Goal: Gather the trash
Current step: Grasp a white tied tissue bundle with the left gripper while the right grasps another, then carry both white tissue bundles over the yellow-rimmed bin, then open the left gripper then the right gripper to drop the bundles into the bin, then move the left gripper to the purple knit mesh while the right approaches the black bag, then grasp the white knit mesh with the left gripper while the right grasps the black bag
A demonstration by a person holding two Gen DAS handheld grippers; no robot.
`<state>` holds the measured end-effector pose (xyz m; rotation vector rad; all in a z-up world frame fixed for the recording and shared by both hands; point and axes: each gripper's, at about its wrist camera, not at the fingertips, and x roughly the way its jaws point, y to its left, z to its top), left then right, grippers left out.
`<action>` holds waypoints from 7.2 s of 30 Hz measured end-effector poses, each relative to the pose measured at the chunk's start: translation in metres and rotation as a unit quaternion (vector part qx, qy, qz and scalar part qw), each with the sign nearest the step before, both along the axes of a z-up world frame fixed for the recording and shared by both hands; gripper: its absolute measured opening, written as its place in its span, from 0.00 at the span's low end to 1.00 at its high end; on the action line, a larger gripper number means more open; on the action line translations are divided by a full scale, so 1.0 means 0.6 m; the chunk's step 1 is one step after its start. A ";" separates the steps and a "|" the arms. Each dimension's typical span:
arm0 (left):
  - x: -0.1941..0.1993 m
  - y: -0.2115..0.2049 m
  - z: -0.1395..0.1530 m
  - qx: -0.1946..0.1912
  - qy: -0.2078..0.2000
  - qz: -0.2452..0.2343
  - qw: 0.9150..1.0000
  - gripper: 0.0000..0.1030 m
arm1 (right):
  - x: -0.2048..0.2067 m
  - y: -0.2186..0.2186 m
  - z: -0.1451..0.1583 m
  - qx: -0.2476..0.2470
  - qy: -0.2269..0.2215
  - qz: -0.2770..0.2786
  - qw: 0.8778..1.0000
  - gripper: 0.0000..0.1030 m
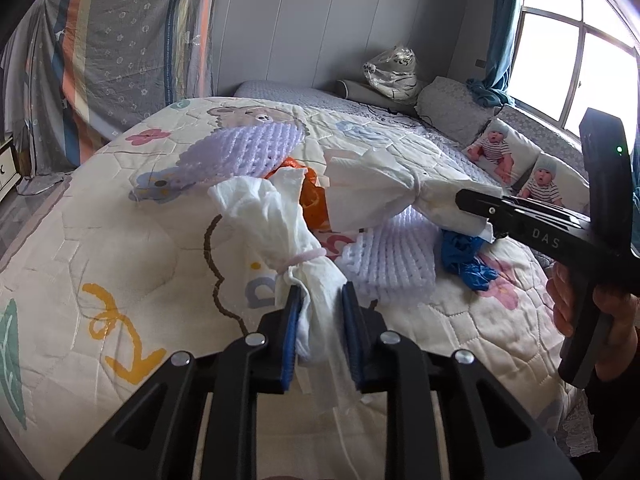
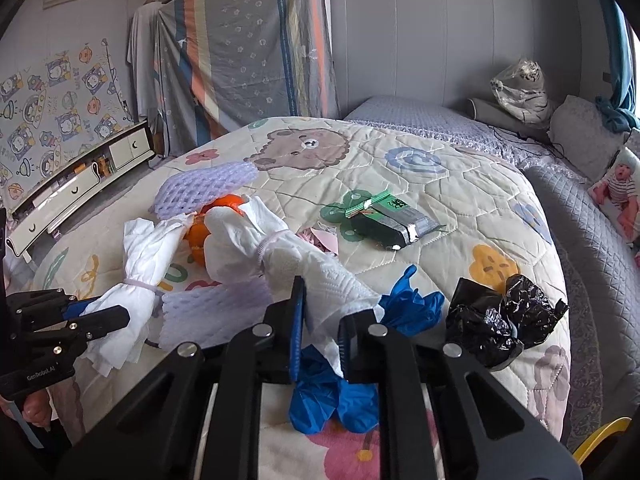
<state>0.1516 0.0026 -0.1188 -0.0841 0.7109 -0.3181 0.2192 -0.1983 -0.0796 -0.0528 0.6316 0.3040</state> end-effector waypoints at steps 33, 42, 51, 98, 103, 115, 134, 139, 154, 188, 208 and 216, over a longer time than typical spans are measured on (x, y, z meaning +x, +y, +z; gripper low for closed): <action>-0.029 -0.020 0.095 -0.005 -0.079 -0.013 0.997 0.18 | -0.110 -0.110 0.086 0.029 -0.073 -0.098 0.992 0.11; -0.026 -0.094 0.115 -0.004 -0.094 -0.062 0.994 0.18 | -0.152 -0.175 0.088 0.039 -0.080 -0.150 0.985 0.11; -0.025 -0.175 0.126 -0.004 -0.098 -0.118 0.988 0.18 | -0.199 -0.252 0.083 0.038 -0.086 -0.216 0.972 0.11; -0.113 -0.618 0.049 0.001 -0.037 -0.405 0.914 0.18 | -0.442 -0.509 -0.040 0.010 -0.013 -0.497 0.868 0.12; -0.114 -0.634 0.037 -0.004 -0.021 -0.414 0.910 0.18 | -0.441 -0.509 -0.041 0.008 -0.009 -0.499 0.867 0.12; -0.110 -0.645 0.022 -0.015 -0.001 -0.418 0.908 0.20 | -0.440 -0.511 -0.043 0.010 0.000 -0.507 0.862 0.13; -0.081 -0.607 0.040 -0.050 -0.009 -0.356 0.933 0.75 | -0.456 -0.523 -0.029 0.022 -0.021 -0.521 0.853 0.52; -0.056 -0.569 0.061 -0.052 -0.039 -0.312 0.948 0.87 | -0.455 -0.516 -0.021 0.021 -0.034 -0.520 0.853 0.69; 0.051 -0.371 0.117 -0.049 -0.107 -0.176 0.977 0.92 | -0.381 -0.421 0.019 0.015 -0.099 -0.432 0.896 0.89; 0.223 0.076 0.067 0.025 -0.074 0.057 0.995 0.92 | -0.022 -0.146 0.003 0.020 -0.024 -0.181 0.983 0.89; 0.302 0.078 0.007 0.026 0.019 0.054 0.998 0.39 | 0.055 -0.179 -0.041 0.061 0.057 -0.191 0.978 0.60; 0.310 0.085 -0.002 0.025 0.033 0.064 0.997 0.13 | 0.063 -0.170 -0.041 0.045 0.059 -0.190 0.979 0.47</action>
